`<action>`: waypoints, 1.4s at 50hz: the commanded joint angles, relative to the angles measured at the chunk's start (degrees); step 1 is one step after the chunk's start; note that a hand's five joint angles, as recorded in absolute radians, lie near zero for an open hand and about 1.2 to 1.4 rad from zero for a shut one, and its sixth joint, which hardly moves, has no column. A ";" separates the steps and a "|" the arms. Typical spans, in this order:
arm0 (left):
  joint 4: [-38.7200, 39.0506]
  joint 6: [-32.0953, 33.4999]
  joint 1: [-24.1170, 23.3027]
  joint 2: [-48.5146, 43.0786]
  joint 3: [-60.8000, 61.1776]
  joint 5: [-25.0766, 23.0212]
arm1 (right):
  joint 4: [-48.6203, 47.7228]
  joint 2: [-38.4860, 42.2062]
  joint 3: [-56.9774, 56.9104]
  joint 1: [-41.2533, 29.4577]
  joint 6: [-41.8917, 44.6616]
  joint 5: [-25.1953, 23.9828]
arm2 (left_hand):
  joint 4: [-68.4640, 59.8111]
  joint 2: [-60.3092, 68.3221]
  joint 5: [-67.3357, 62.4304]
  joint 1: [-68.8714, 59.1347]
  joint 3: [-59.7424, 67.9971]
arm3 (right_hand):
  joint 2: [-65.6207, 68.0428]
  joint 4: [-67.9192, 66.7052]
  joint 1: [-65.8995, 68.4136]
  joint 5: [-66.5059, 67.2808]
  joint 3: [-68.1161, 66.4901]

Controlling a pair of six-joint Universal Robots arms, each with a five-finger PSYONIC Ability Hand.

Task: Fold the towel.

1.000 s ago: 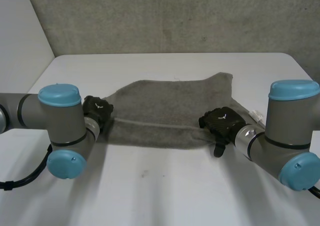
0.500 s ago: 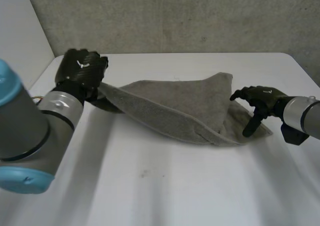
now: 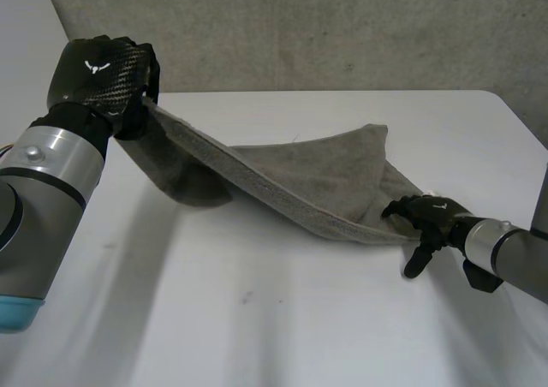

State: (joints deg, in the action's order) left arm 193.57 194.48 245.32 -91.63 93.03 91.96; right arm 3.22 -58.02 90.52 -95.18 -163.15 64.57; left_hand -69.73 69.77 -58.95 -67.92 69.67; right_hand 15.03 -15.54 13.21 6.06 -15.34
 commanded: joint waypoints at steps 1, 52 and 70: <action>-0.30 -0.24 0.15 0.75 -0.57 0.15 | -7.08 3.43 -2.36 -1.06 -1.12 2.22 | -10.27 10.23 -11.05 -12.08 10.33 | 20.57 -20.06 22.39 19.54 -20.26; -26.05 -0.77 12.63 -17.15 -19.45 -10.31 | 32.28 -12.59 -26.88 -3.96 34.29 18.91 | -10.27 10.23 -11.05 -12.08 10.33 | 64.97 -64.46 66.79 63.94 -64.66; 14.20 1.16 10.09 -29.13 -42.76 -10.22 | -18.10 -3.30 -53.72 -10.12 24.55 25.52 | -10.27 10.23 -11.05 -12.08 10.33 | 64.97 -64.46 66.79 63.94 -64.66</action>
State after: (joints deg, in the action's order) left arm 185.56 198.10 256.01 -123.20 53.24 81.59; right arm 14.97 -55.67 38.39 -104.22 -132.87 87.74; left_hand -69.74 69.79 -58.95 -68.58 69.70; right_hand 67.07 -68.42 55.89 56.32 -68.02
